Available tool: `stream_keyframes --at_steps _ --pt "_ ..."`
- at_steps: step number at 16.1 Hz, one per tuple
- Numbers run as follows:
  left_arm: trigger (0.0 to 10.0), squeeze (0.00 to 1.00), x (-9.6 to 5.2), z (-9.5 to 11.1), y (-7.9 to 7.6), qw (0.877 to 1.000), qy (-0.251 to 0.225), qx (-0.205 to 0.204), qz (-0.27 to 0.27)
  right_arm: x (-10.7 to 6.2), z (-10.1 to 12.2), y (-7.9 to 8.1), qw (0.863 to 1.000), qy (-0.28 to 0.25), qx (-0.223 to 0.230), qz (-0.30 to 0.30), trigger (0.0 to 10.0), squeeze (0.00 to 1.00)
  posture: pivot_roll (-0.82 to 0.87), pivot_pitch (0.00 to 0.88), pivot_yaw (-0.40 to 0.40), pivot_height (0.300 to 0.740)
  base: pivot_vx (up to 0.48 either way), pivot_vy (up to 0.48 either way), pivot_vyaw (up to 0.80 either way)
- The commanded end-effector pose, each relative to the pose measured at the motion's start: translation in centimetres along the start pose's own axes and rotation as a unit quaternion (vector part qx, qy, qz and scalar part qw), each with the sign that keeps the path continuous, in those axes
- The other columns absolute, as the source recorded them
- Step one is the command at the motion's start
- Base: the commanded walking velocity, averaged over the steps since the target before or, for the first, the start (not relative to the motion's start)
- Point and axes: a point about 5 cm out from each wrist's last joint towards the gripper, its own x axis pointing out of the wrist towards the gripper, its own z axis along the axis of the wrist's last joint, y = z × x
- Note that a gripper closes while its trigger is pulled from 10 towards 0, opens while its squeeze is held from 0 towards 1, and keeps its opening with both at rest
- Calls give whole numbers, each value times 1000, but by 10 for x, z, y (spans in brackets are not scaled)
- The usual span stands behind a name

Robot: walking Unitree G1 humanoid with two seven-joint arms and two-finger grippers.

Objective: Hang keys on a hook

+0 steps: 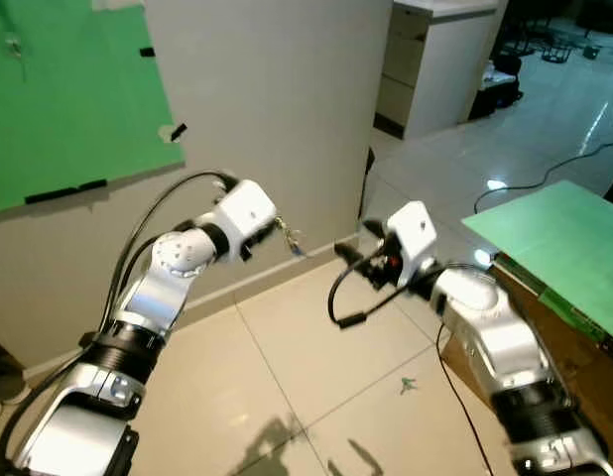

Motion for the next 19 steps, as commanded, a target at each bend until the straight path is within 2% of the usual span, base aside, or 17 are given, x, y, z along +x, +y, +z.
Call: stream_keyframes --at_steps 1,3,4,6,7,8,10,12,13,14,15,17,19 --pt "10000 0 3 -3 -9 998 19 35 -52 -1 0 -3 1000 4 -3 2 10000 0 63 0 48 740 0 0 0" --pt "10000 0 4 -4 -15 992 29 75 -94 0 1 -2 1000 4 -5 8 10000 0 60 0 48 740 0 0 0" --pt "10000 0 5 -3 -15 991 30 85 -96 1 1 -2 1000 5 -7 12 10000 0 60 0 48 740 0 0 0" --pt "10000 0 6 7 -12 986 1 139 -96 -1 1 1 999 11 -21 39 10000 0 48 0 47 740 0 0 0" --pt "10000 0 6 17 -10 979 -37 188 -76 -3 0 0 998 15 -24 49 10000 0 48 0 47 740 0 0 0" --pt "10000 0 5 25 -8 971 -70 219 -64 -5 -2 0 997 25 -26 65 10000 0 49 0 45 740 0 0 0" --pt "10000 0 6 36 0 958 -91 269 -25 -8 -5 -2 996 36 -32 74 10000 0 52 0 43 740 0 0 0" --pt "10000 0 7 43 3 925 -101 366 -1 -8 -6 -4 996 39 -32 76 10000 0 56 0 39 740 0 0 0" --pt "10000 0 8 44 -1 890 -109 443 2 -8 -6 -5 996 39 -32 77 10000 0 58 0 38 740 0 0 0" --pt "10000 0 8 47 -3 874 -122 469 10 -9 -5 -5 996 39 -35 79 10000 0 58 0 36 740 0 0 0" --pt "10000 0 8 48 -4 866 -128 483 10 -9 -4 -6 995 40 -37 80 10000 0 59 0 34 740 0 0 0" --pt "10000 0 9 51 -8 825 -160 542 32 -14 2 -12 994 40 -46 90 10000 0 60 0 29 740 0 0 0" --pt "10000 0 10 54 -12 810 -184 555 55 -16 8 -16 994 32 -40 94 10000 0 61 0 25 740 0 0 0"
